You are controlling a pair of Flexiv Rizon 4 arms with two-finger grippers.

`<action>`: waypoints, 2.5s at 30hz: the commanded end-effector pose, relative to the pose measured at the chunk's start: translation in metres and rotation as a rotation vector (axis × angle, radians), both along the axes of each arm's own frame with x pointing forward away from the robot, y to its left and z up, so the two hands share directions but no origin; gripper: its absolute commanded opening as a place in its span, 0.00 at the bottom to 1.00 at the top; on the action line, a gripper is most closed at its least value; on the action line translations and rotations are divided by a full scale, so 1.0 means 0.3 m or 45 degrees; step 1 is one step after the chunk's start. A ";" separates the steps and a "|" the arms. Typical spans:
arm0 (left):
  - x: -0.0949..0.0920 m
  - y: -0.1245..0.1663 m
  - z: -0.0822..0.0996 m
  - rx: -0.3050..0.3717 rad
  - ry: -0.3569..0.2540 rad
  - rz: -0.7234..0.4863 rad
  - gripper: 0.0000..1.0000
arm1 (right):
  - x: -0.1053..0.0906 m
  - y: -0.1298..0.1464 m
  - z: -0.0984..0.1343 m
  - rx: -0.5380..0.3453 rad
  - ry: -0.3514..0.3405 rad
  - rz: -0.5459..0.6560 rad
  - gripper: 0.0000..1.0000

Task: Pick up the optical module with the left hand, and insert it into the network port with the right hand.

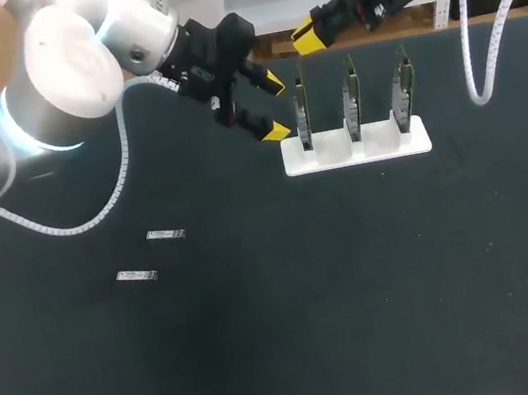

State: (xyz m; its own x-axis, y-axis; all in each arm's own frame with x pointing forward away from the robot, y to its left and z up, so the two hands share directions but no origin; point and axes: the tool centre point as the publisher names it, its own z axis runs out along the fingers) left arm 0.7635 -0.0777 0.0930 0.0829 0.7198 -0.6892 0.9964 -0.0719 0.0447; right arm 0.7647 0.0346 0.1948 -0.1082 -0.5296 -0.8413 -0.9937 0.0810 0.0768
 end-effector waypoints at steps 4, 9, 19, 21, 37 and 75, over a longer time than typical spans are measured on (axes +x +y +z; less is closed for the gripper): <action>-0.005 0.001 0.001 0.003 -0.003 0.004 1.00 | 0.001 0.009 0.008 -0.029 -0.023 0.017 0.00; -0.005 0.001 0.001 0.003 -0.003 0.004 1.00 | 0.012 0.008 0.008 -0.037 -0.029 0.026 0.00; -0.005 0.001 0.001 0.003 -0.003 0.004 1.00 | 0.024 0.006 -0.020 -0.059 -0.023 0.033 0.00; -0.005 0.001 0.001 0.003 -0.003 0.004 1.00 | 0.024 0.006 -0.024 -0.057 -0.018 0.034 0.00; -0.005 0.001 0.001 0.003 -0.003 0.004 1.00 | 0.019 0.019 -0.037 -0.053 0.000 0.055 0.00; -0.005 0.001 0.001 0.003 -0.003 0.004 1.00 | 0.039 0.039 -0.082 -0.104 -0.008 0.080 0.00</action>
